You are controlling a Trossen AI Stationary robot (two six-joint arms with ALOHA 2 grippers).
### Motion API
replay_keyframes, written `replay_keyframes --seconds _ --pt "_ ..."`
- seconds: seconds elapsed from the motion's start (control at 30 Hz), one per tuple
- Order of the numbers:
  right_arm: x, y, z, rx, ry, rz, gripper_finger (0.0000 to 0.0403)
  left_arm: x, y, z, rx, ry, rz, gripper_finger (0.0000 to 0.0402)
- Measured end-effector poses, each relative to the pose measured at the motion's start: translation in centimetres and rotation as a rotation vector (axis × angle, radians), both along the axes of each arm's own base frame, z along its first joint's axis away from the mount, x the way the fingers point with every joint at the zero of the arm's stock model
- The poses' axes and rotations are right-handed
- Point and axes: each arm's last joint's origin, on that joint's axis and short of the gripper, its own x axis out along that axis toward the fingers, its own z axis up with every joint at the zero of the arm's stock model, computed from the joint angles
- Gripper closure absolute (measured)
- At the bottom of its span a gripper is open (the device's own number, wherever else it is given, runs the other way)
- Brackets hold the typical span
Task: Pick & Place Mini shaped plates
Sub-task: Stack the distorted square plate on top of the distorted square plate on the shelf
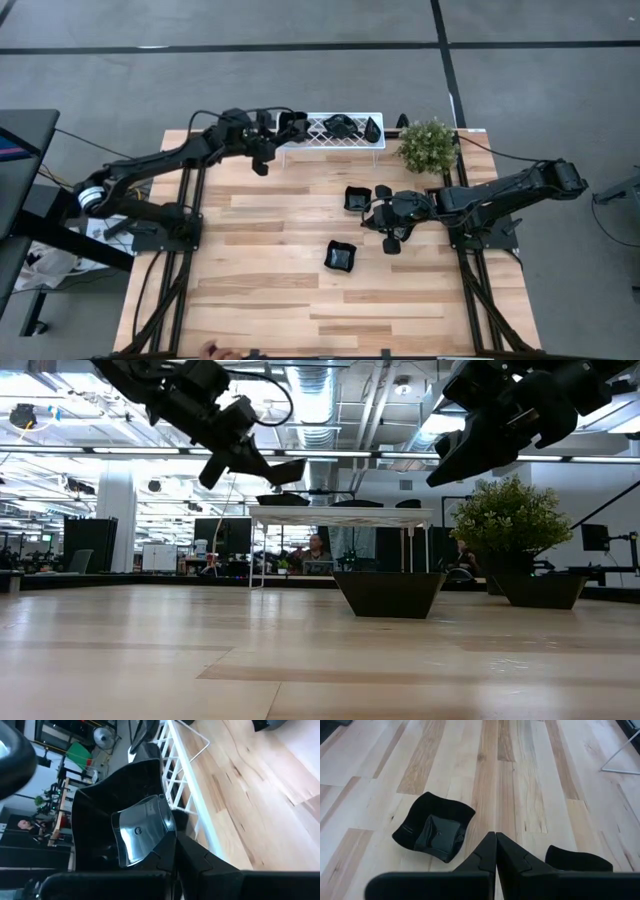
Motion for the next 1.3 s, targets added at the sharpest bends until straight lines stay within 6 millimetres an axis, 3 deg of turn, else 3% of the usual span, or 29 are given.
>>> replay_keyframes --seconds 1.3 --pt "0.0 0.0 0.0 0.000 -0.004 0.000 0.0403 0.1 1.1 -0.2 0.010 -0.044 0.025 0.0391"
